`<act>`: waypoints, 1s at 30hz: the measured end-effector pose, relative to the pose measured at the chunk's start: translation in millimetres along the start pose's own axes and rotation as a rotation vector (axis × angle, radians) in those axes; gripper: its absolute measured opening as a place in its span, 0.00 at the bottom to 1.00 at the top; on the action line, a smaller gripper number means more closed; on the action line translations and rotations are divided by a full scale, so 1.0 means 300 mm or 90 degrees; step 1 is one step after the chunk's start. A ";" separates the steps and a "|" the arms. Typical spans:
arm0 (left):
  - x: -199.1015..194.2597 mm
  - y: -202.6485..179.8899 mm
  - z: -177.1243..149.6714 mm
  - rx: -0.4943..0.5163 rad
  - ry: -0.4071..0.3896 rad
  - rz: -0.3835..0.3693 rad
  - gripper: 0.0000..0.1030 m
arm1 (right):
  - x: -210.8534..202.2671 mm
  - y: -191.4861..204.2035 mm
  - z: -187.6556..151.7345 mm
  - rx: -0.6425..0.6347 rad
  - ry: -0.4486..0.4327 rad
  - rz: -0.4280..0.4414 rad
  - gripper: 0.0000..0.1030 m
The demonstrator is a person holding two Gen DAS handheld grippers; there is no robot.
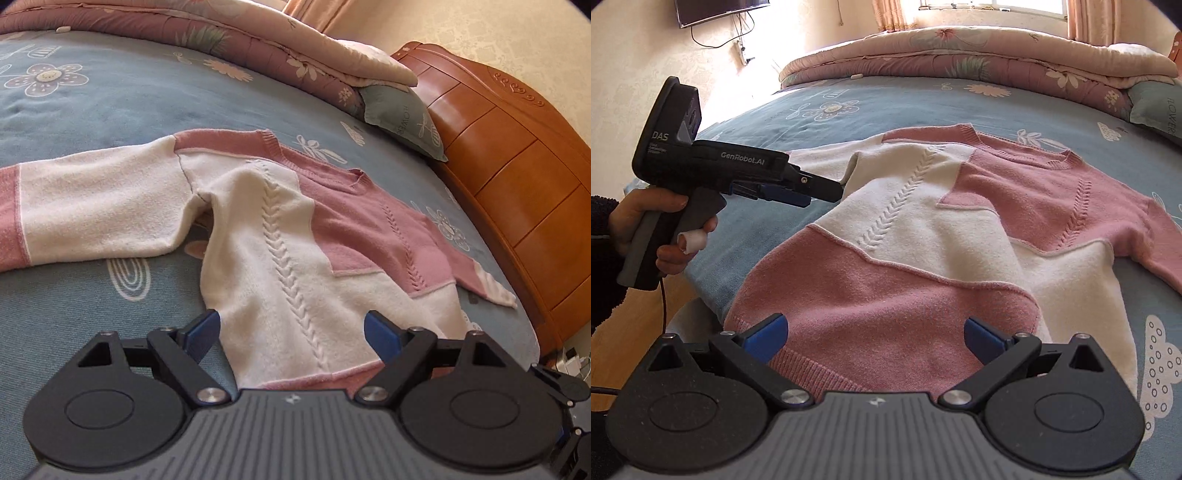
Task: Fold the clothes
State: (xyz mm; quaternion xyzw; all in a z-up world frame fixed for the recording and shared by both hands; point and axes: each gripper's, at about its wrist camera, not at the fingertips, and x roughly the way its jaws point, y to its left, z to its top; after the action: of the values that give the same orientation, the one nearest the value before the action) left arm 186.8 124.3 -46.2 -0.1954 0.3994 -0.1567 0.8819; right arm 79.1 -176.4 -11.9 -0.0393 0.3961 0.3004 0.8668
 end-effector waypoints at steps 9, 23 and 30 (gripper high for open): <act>0.154 0.194 0.079 -0.144 -0.019 -0.041 0.80 | -0.008 -0.094 -0.068 0.093 -0.002 -0.015 1.00; 0.263 0.333 0.147 -0.241 0.003 -0.169 0.44 | 0.040 -0.150 -0.097 0.144 0.019 -0.013 1.00; 0.258 0.348 0.086 -0.222 0.030 -0.194 0.24 | 0.044 -0.144 -0.096 0.132 0.026 -0.020 1.00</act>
State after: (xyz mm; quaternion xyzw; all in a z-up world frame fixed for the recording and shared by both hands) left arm 268.1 187.9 -129.4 -0.3993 0.4068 -0.2209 0.7914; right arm 90.3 -214.0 -48.2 0.0386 0.4422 0.2434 0.8624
